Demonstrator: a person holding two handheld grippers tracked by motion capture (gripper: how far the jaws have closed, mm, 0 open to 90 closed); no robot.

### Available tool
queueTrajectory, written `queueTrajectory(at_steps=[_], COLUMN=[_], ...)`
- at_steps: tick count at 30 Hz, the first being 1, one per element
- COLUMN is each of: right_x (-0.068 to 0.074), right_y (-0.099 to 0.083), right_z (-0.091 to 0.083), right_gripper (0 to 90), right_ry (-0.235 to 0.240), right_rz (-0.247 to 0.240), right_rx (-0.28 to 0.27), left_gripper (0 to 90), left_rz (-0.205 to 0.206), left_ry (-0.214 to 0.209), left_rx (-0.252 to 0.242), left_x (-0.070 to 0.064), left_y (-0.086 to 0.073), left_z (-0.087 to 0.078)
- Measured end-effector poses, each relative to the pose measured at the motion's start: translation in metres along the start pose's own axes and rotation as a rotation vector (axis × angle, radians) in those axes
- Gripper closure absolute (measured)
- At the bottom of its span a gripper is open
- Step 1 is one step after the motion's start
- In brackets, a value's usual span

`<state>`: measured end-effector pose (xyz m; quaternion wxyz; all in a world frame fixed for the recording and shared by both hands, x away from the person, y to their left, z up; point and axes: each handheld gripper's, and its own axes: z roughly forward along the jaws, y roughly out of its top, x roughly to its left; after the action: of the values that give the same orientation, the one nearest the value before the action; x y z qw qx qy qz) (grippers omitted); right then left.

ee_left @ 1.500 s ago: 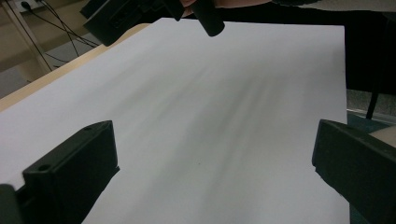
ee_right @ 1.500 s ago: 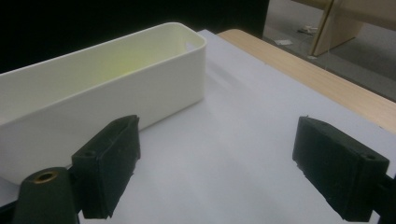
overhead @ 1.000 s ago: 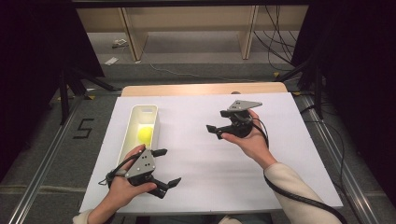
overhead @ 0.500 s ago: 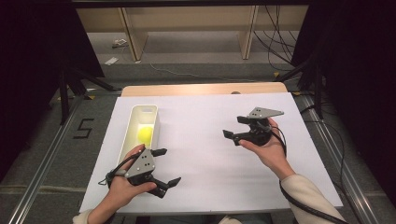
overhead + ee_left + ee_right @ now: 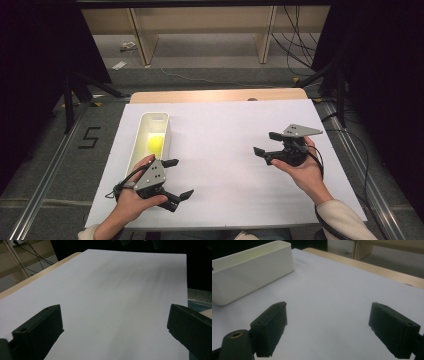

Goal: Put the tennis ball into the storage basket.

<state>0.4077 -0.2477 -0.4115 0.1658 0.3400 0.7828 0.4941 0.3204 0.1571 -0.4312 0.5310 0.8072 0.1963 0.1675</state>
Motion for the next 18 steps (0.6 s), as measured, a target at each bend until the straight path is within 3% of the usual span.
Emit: queueTrajectory(at_steps=[18], right_x=[-0.005], right_y=[-0.025], right_z=[-0.039], right_gripper=[15.6], right_ry=[-0.037], right_rz=[0.047], right_rx=[-0.026], left_gripper=[0.0], left_rz=[-0.001], left_ry=[-0.002], left_rx=[0.0], left_x=[0.0], left_y=[0.0], left_z=[0.0])
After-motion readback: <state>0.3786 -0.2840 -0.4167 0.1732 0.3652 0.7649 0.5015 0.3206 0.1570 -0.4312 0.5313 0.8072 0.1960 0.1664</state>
